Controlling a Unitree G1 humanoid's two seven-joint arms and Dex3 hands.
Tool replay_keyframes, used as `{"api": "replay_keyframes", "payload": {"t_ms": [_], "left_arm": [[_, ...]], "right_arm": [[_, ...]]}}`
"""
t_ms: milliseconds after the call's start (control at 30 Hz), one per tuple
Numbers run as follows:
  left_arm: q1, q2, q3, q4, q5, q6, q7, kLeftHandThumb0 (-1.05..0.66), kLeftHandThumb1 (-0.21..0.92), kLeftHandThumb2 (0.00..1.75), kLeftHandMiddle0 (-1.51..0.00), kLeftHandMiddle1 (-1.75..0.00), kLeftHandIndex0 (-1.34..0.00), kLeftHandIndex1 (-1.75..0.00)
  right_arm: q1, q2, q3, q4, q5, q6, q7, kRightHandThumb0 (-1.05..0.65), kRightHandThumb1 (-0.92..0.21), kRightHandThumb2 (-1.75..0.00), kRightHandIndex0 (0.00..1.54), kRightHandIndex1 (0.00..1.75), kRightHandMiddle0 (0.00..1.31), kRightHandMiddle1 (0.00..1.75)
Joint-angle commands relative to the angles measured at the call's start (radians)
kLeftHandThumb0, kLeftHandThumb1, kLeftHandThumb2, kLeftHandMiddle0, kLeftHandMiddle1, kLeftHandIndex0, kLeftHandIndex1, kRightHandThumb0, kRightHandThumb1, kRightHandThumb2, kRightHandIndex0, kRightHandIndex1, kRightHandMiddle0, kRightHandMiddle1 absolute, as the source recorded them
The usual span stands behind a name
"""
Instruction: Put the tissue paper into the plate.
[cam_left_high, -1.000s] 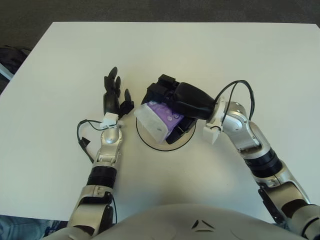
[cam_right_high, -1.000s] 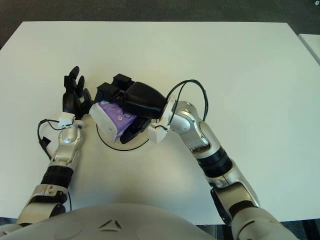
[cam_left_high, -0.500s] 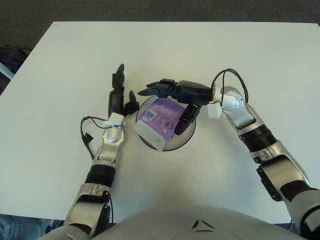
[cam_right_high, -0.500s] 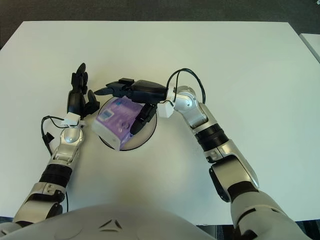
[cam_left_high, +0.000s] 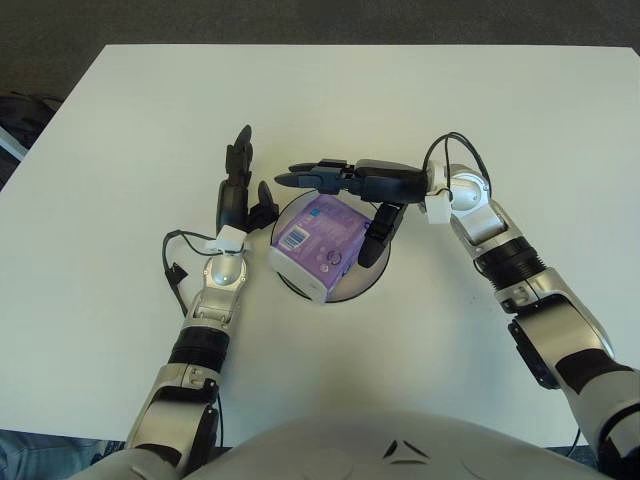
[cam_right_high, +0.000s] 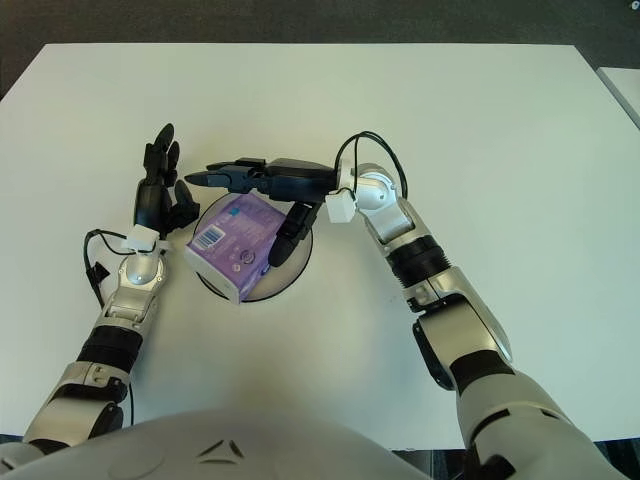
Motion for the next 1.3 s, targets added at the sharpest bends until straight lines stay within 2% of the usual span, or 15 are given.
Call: {"api": "replay_keyframes", "payload": {"t_ms": [0, 267, 533, 667, 733, 867, 1000, 1200, 1267], "left_arm": [[0.182, -0.01, -0.031, 0.273, 0.033, -0.084, -0.018, -0.67, 0.92, 1.07, -0.2, -0.01, 0.0, -0.45], [0.177, 0.001, -0.035, 0.306, 0.026, -0.134, -0.042, -0.62, 0.92, 1.08, -0.19, 0.0, 0.0, -0.44], [0.153, -0.004, -0.028, 0.329, -0.003, -0.171, -0.068, -0.57, 0.92, 1.06, -0.15, 0.0, 0.0, -0.36], [0.166, -0.014, -0.015, 0.317, -0.028, -0.14, -0.075, -0.61, 0.92, 1.02, -0.12, 0.0, 0.0, -0.3], [0.178, -0.022, -0.003, 0.315, -0.034, -0.094, -0.058, -0.63, 0.92, 0.99, -0.13, -0.01, 0.0, -0.31], [0.176, -0.037, 0.01, 0.293, -0.034, -0.003, -0.024, -0.66, 0.92, 0.91, -0.16, -0.02, 0.0, -0.36], [0.164, -0.053, 0.021, 0.278, -0.031, 0.043, 0.001, -0.66, 0.92, 0.81, -0.23, -0.04, 0.0, -0.46], [0.156, -0.056, 0.024, 0.277, -0.021, 0.061, 0.02, -0.64, 0.92, 0.75, -0.26, -0.05, 0.0, -0.53], [0.163, -0.053, 0.017, 0.268, -0.009, 0.055, 0.027, -0.65, 0.92, 0.74, -0.26, -0.04, 0.0, -0.54]], "right_arm": [[-0.022, 0.008, -0.004, 0.014, 0.03, -0.053, 0.026, -1.05, -0.92, -0.1, 0.0, 0.0, 0.0, 0.0], [-0.021, 0.009, -0.007, 0.017, 0.013, -0.071, 0.015, -1.05, -0.92, -0.1, 0.0, 0.0, 0.0, 0.0], [-0.025, 0.014, -0.016, 0.03, 0.004, -0.094, -0.003, -1.05, -0.92, -0.12, 0.0, 0.0, 0.0, 0.0], [-0.027, 0.018, -0.031, 0.041, 0.01, -0.091, -0.015, -1.05, -0.92, -0.11, 0.0, 0.0, 0.0, 0.0], [-0.033, 0.023, -0.042, 0.051, 0.02, -0.084, -0.02, -1.05, -0.92, -0.1, 0.0, 0.0, 0.0, 0.0], [-0.063, 0.028, -0.07, 0.076, 0.074, -0.04, 0.0, -1.05, -0.92, -0.1, 0.0, 0.0, 0.0, 0.0], [-0.095, 0.002, -0.122, 0.077, 0.186, 0.075, 0.066, -1.05, -0.92, -0.12, 0.0, 0.0, 0.0, 0.0], [-0.05, 0.019, -0.169, 0.022, 0.194, 0.164, 0.004, -1.05, -0.92, -0.27, 0.0, 0.0, 0.0, 0.0], [-0.056, 0.041, -0.191, 0.075, 0.187, 0.203, -0.033, -1.05, -0.92, -0.34, 0.0, 0.0, 0.0, 0.0]]}}
